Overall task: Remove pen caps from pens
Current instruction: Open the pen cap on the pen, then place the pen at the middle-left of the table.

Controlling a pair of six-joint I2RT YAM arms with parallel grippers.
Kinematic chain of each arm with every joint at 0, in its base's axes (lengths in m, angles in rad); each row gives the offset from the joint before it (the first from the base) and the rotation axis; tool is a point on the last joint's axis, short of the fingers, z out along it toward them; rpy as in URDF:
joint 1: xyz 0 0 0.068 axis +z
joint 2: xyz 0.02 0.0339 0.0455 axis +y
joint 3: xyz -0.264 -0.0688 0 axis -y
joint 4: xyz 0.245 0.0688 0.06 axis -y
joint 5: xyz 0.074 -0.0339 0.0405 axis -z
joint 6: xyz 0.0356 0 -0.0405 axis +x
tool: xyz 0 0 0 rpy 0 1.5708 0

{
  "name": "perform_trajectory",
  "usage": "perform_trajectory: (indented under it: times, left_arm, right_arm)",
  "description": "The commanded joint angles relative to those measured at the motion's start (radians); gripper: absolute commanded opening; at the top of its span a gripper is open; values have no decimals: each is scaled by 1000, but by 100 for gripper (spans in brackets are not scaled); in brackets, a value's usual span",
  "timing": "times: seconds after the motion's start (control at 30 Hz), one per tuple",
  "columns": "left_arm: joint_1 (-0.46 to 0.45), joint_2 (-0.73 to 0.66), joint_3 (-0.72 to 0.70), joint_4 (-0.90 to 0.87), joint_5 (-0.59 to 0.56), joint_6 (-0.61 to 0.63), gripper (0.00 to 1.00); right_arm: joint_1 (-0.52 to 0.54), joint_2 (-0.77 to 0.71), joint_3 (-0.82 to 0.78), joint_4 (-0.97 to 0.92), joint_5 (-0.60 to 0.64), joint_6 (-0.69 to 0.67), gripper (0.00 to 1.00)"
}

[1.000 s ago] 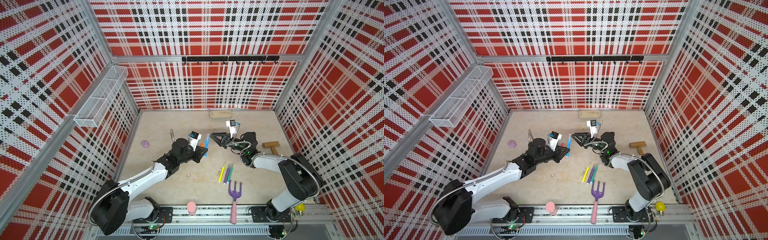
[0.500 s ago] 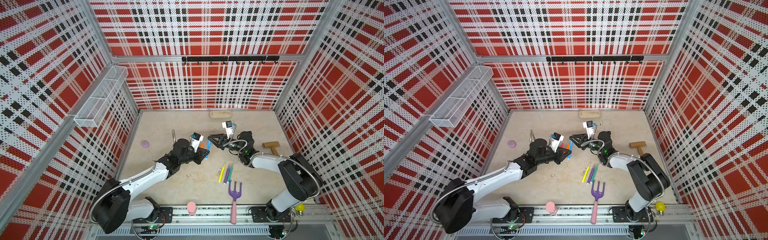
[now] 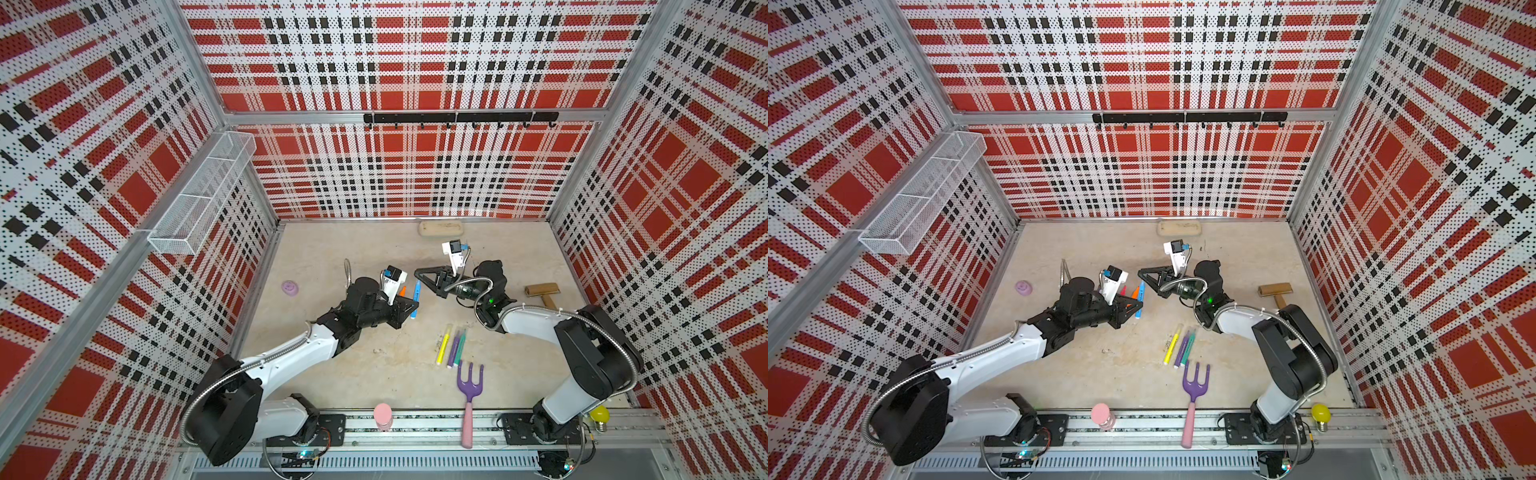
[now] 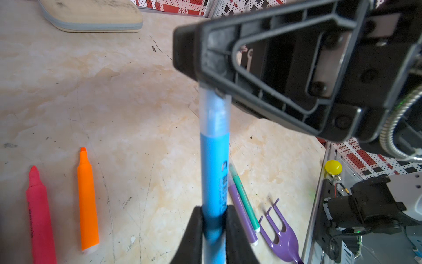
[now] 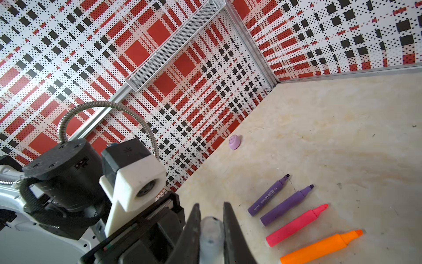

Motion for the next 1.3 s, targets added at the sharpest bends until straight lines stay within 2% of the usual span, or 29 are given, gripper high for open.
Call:
perform_trajectory:
  times: [0.0,0.17,0.4,0.6,1.0,1.17,1.27]
  left_arm:
    - [2,17,14,37,46,8,0]
    - [-25,41,-2,36,73,27,0]
    - [-55,28,-30,29,66,27,0]
    - [-56,42,-42,-4,46,27,0]
    - [-65,86,-22,-64,36,55,0]
    - [-55,17,-28,-62,-28,43,0]
    - [0,-59,-17,-133,-183,27,0]
  right_arm:
    - [5,-5,54,-57,28,-67,0]
    - [-7,-8,141,-118,70,-118,0]
    - [-48,14,206,13,113,-25,0]
    - [-91,9,188,129,154,59,0]
    - [-149,-31,168,176,191,81,0]
    - [-156,-49,178,104,196,41,0]
    - [-164,-104,206,-171,277,-92,0]
